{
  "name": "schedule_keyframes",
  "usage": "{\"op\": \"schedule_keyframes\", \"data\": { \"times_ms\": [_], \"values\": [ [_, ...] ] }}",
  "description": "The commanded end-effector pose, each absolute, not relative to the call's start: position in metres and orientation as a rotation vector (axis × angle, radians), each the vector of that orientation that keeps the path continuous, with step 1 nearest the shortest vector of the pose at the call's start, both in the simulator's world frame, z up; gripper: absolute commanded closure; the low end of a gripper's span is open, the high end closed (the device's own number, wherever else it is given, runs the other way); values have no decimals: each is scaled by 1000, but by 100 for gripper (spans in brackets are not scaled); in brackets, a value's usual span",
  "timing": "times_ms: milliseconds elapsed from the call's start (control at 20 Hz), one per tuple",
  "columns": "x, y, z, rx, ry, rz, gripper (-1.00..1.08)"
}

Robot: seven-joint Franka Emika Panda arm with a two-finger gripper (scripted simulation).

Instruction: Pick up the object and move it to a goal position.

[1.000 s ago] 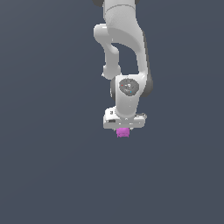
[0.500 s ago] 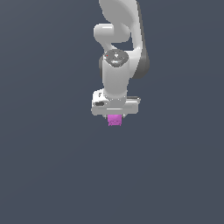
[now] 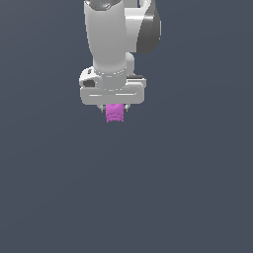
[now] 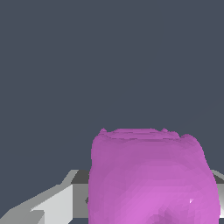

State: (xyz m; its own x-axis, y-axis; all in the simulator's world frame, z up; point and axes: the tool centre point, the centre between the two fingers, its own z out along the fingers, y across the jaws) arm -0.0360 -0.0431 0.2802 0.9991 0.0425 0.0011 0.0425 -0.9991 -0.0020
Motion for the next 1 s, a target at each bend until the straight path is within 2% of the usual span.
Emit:
{"op": "schedule_keyframes", "data": {
  "times_ms": [0, 450, 950],
  "values": [
    [-41, -57, 308, -3138, -67, -1, 108],
    [-52, -96, 387, -3139, -67, 0, 108],
    [-54, -115, 423, -3141, -67, 0, 108]
  ]
}}
